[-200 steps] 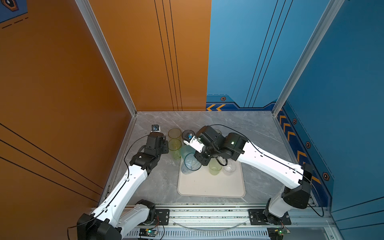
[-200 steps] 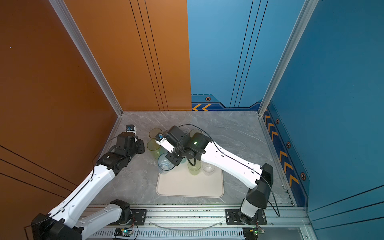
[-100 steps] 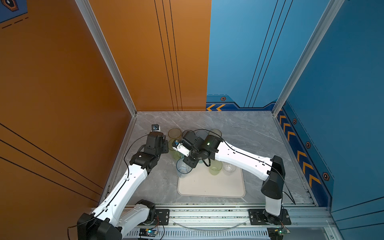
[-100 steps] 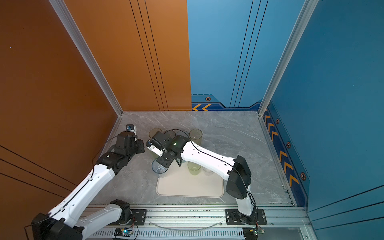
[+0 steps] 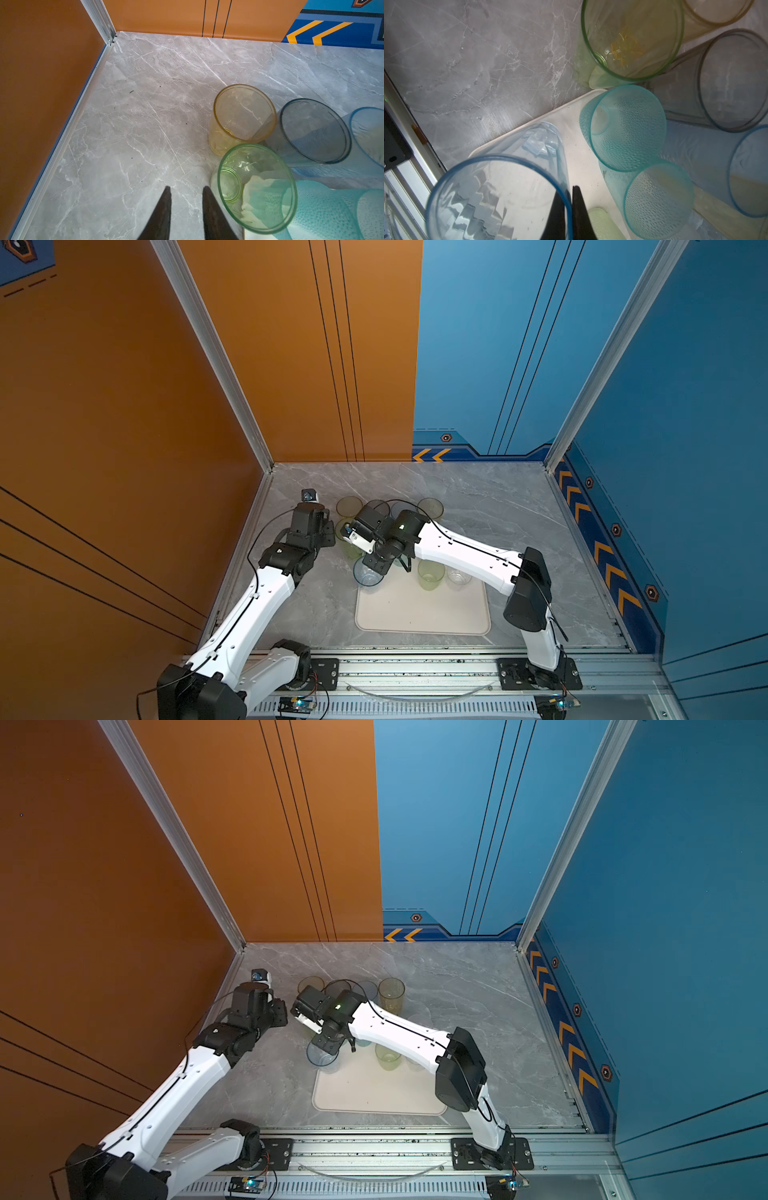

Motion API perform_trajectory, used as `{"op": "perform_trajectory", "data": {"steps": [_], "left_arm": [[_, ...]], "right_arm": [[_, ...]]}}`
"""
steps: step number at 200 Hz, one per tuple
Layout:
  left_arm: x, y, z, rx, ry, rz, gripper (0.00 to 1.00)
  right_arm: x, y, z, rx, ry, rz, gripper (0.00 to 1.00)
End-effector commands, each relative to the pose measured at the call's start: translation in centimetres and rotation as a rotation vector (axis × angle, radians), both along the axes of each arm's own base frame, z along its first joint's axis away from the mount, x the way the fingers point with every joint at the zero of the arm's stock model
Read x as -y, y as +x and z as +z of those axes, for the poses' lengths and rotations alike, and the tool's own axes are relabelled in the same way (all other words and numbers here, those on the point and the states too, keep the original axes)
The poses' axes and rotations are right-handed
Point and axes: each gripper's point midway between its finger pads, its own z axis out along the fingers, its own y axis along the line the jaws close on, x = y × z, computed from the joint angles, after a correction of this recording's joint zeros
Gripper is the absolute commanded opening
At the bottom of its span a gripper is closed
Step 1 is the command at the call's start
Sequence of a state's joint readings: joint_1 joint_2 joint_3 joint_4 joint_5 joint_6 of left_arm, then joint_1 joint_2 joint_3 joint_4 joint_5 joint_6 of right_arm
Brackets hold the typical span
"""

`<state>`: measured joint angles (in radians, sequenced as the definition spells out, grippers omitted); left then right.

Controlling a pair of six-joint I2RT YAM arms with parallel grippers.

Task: Place the glasses into the tray
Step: 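Lower the blue glass onto the tray edge nearest the robot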

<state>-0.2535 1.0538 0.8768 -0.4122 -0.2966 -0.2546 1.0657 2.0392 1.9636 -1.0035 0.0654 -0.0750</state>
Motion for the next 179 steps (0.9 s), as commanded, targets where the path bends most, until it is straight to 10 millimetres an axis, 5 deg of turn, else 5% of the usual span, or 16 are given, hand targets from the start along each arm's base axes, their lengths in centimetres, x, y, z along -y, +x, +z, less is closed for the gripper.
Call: {"op": "perform_trajectory", "data": {"steps": [1,179], "left_arm": [[0.1,0.0,-0.3,-0.018,-0.007,-0.015,0.28],[-0.1,0.2,-1.1,-0.043,-0.012,-0.017,0.29]], "right_arm": [[0.2,0.5,0.4,0.001,-0.008,-0.002,0.0],[0.3,1.5,-2.1,-0.052,-0.042,-0.02,0.05]]}}
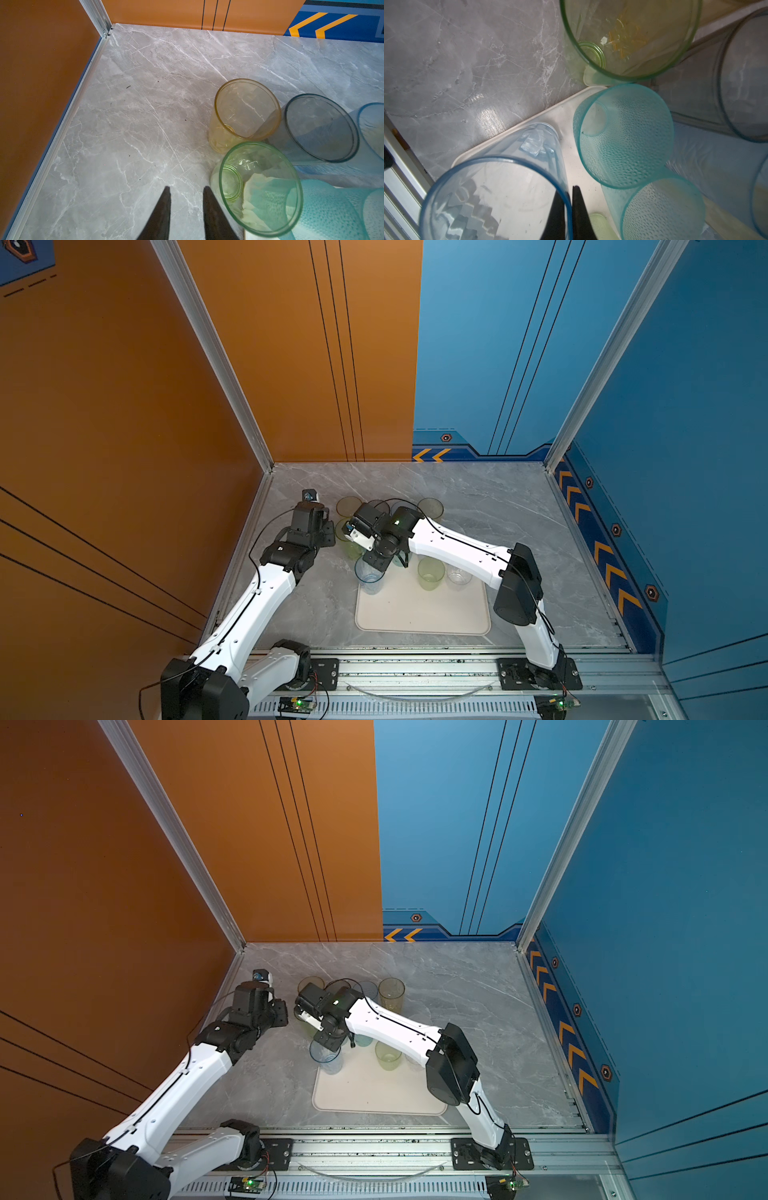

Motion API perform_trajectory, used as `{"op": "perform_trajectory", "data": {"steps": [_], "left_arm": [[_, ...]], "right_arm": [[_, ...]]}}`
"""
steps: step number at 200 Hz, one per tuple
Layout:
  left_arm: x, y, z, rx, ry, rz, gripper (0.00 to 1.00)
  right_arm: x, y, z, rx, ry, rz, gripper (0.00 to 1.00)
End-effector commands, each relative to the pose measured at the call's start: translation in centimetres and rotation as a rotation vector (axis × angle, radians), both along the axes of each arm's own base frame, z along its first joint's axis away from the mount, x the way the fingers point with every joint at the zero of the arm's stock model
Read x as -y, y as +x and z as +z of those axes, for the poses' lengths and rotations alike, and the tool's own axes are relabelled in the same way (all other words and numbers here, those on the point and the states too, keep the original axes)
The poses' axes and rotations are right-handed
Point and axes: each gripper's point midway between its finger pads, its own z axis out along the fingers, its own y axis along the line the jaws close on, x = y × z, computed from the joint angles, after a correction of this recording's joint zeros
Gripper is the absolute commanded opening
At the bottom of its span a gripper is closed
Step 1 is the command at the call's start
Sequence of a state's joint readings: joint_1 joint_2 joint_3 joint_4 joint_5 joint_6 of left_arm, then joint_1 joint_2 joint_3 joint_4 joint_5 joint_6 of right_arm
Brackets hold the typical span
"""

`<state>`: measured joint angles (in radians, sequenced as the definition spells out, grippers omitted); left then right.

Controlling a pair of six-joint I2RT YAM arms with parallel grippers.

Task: Place the glasses into the tray
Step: 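Lower the blue glass onto the tray edge nearest the robot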

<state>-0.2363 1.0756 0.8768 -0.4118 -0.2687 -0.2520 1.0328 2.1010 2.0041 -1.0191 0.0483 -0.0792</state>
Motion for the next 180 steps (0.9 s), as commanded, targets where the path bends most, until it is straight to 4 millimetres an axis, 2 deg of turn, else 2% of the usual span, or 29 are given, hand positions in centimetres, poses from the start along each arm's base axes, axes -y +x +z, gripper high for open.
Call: {"op": "perform_trajectory", "data": {"steps": [1,17,62,99,180], "left_arm": [[0.0,-0.1,-0.4,-0.018,-0.002,-0.011,0.29],[0.0,-0.1,-0.3,-0.017,-0.003,-0.012,0.29],[0.0,-0.1,-0.3,-0.015,-0.005,-0.014,0.29],[0.0,-0.1,-0.2,-0.012,-0.006,-0.016,0.29],[0.0,-0.2,-0.5,-0.022,-0.003,-0.015,0.29]], "right_arm": [[0.2,0.1,-0.5,-0.022,-0.016,0.002,0.05],[0.3,0.0,-0.4,-0.023,-0.018,0.001,0.1],[0.5,0.4,-0.2,-0.012,-0.019,-0.011,0.15],[0.7,0.5,0.1,-0.003,-0.017,-0.015,0.23],[0.6,0.2,1.3,-0.011,0.019,-0.007,0.24]]}}
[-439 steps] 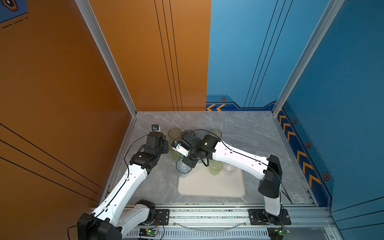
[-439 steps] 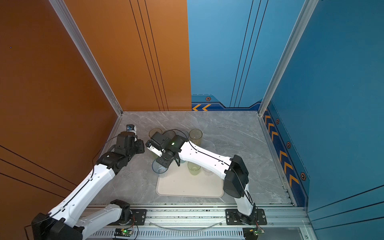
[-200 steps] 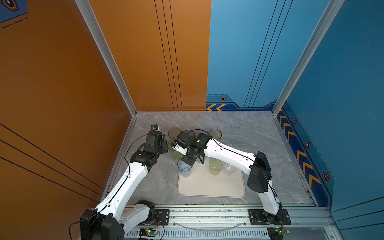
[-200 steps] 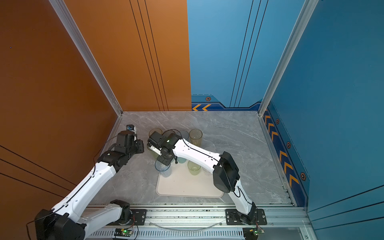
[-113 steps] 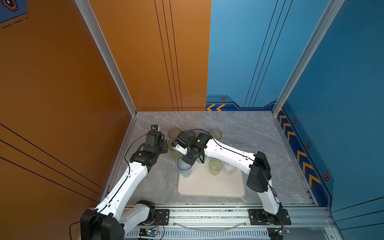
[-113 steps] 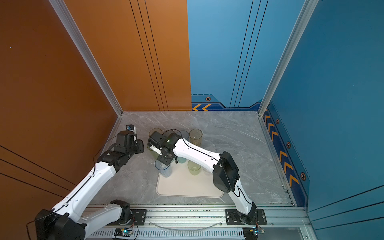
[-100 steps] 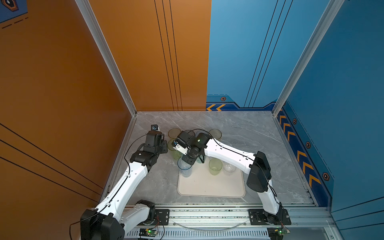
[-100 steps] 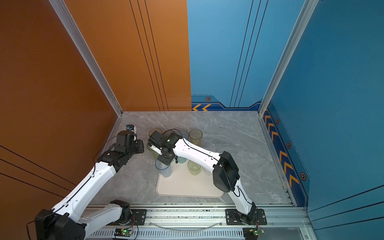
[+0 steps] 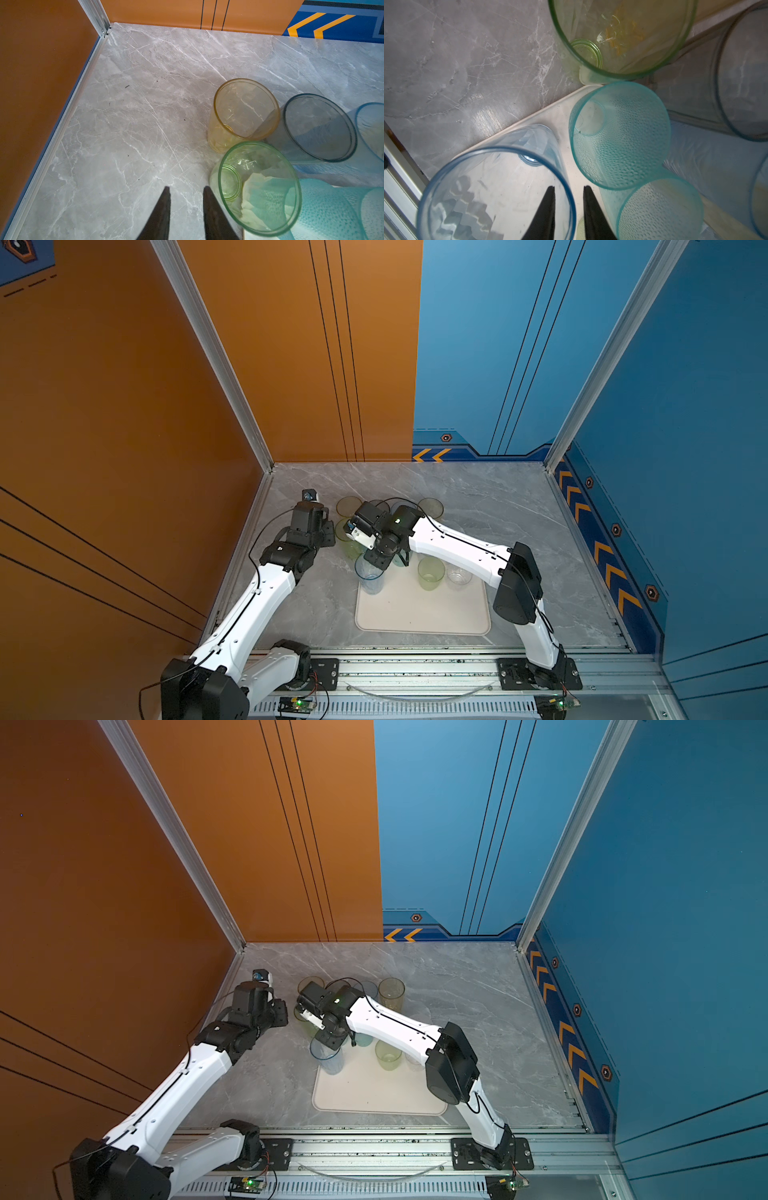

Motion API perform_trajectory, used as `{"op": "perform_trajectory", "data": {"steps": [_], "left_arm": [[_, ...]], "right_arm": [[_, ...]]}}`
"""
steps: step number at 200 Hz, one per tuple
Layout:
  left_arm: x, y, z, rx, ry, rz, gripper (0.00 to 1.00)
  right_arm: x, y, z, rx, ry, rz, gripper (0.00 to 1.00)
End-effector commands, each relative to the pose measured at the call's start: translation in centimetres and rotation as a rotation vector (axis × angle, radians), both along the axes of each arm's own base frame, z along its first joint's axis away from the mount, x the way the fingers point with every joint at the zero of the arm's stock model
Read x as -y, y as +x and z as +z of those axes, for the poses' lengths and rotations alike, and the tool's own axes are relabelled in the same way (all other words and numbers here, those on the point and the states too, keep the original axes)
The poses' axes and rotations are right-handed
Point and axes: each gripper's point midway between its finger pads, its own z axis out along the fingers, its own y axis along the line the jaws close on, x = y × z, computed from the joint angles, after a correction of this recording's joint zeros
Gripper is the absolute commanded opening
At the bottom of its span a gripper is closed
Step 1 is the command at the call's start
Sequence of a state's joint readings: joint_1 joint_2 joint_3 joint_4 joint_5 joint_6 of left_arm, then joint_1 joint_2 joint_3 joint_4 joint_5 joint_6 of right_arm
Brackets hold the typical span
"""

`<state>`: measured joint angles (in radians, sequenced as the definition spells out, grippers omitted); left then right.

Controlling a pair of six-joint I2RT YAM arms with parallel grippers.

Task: Place the glasses into the tray
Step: 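Lower the blue glass onto the tray edge nearest the robot, then open the right gripper and raise it off the blue glass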

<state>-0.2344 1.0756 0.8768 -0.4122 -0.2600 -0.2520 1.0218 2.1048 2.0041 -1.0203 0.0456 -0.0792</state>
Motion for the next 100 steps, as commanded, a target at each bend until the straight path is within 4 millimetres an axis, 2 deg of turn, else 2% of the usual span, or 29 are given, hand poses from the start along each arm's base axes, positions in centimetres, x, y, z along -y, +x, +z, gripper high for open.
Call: {"op": "perform_trajectory", "data": {"steps": [1,9,11,16,100], "left_arm": [[-0.1,-0.1,-0.4,-0.021,0.003,-0.01,0.29],[-0.1,-0.1,-0.5,-0.021,0.003,-0.01,0.29],[-0.1,-0.1,-0.5,-0.023,0.003,-0.011,0.29],[-0.1,-0.1,-0.5,-0.022,0.003,-0.01,0.29],[-0.2,-0.3,-0.2,-0.019,0.011,-0.01,0.29]], "right_arm": [[0.3,-0.3,1.5,-0.006,0.022,0.003,0.24],[0.3,-0.3,1.5,-0.008,0.024,0.003,0.24],[0.4,-0.3,2.5,0.002,0.042,0.003,0.24],[0.4,-0.4,2.9,0.006,0.052,0.004,0.24],[1.3,-0.3,6.1,0.019,0.127,-0.011,0.25]]}}
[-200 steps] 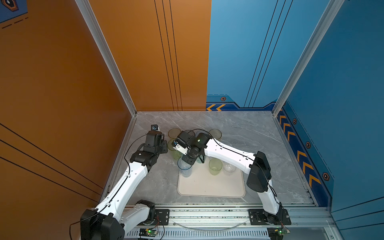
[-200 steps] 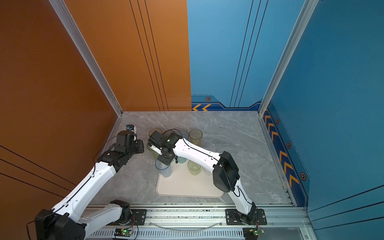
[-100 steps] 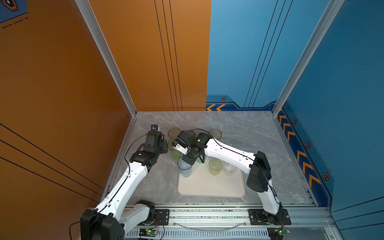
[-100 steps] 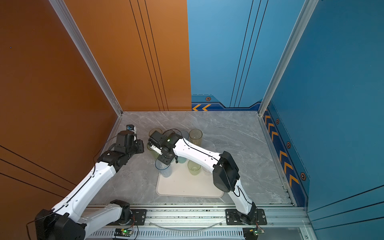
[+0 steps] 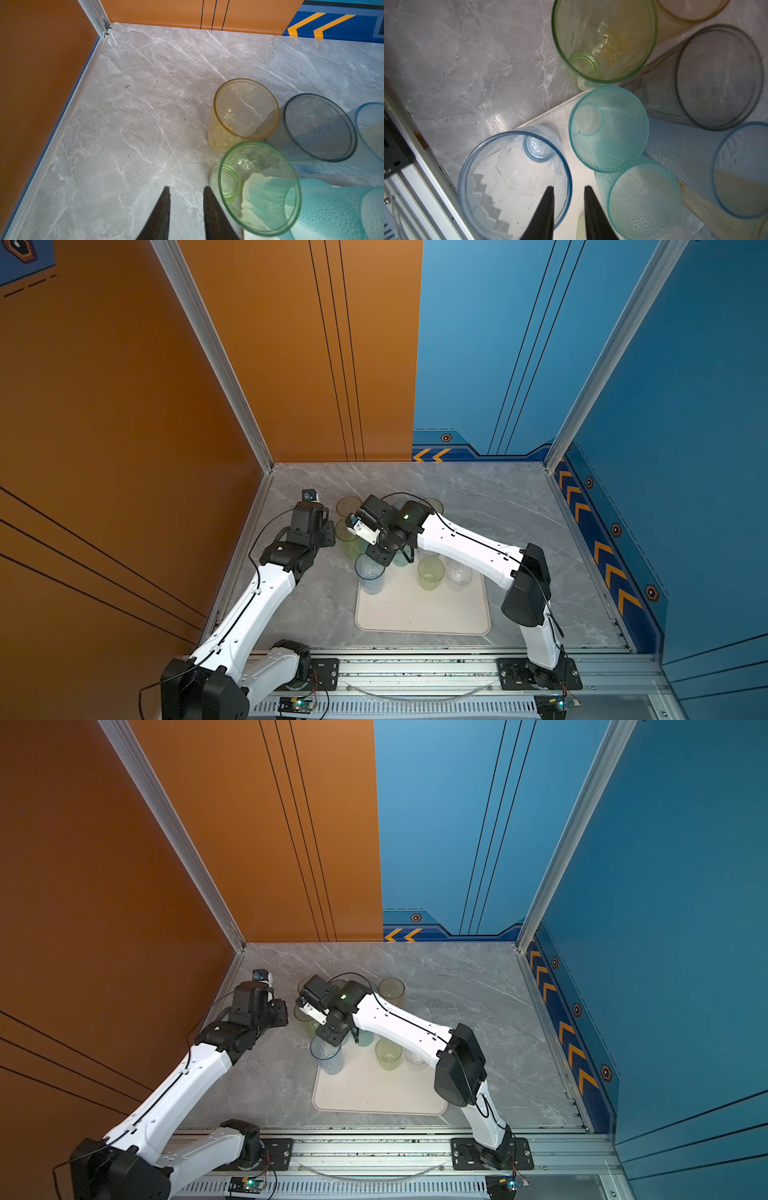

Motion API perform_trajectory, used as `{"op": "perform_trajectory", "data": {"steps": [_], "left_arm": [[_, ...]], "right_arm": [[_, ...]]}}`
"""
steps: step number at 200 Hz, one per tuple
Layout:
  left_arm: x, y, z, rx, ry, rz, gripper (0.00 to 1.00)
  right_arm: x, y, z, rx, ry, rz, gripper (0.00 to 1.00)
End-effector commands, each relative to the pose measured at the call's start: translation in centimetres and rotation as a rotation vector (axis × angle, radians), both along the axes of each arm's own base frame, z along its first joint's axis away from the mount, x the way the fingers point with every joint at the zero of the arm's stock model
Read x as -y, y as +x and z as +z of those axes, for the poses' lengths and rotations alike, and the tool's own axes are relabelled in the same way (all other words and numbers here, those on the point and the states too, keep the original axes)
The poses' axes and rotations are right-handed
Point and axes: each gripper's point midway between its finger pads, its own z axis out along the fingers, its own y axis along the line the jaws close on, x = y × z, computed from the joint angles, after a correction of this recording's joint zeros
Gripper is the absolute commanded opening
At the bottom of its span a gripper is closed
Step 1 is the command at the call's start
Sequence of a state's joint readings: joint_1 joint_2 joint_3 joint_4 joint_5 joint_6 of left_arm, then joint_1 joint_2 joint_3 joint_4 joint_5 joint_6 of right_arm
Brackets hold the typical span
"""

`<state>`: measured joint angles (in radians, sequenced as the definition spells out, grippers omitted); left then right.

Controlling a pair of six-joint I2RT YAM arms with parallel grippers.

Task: Place the glasses into the tray
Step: 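Open the right gripper and raise it off the blue glass, then move the right gripper over the amber glass beyond the tray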

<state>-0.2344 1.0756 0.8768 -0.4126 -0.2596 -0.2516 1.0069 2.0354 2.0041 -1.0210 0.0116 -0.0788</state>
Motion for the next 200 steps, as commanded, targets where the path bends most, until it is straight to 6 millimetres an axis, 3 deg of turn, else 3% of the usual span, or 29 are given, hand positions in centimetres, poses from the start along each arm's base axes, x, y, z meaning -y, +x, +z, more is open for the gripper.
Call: {"op": "perform_trajectory", "data": {"steps": [1,36,102,138,141,161,200], "left_arm": [[-0.2,-0.3,-0.3,-0.019,0.01,-0.01,0.29],[0.0,-0.3,-0.3,-0.022,0.005,-0.017,0.28],[-0.2,-0.4,-0.4,-0.027,0.026,-0.014,0.28],[-0.1,-0.5,-0.6,-0.032,0.028,-0.015,0.28],[-0.1,-0.5,-0.7,-0.035,0.029,-0.016,0.28],[-0.1,-0.4,-0.7,-0.037,0.029,-0.017,0.28],[0.0,-0.5,-0.8,-0.046,0.032,-0.02,0.28]], "right_arm": [[0.9,-0.1,2.9,0.01,0.055,-0.011,0.25],[2.9,1.9,4.3,0.049,0.081,-0.092,0.25],[9.2,6.7,6.9,0.105,0.131,-0.332,0.25],[12.7,9.3,6.9,0.112,0.159,-0.477,0.25],[13.9,10.1,6.9,0.115,0.159,-0.513,0.25],[16.2,12.0,6.4,0.098,0.169,-0.603,0.24],[19.1,14.3,5.1,0.083,0.151,-0.704,0.21]]}}
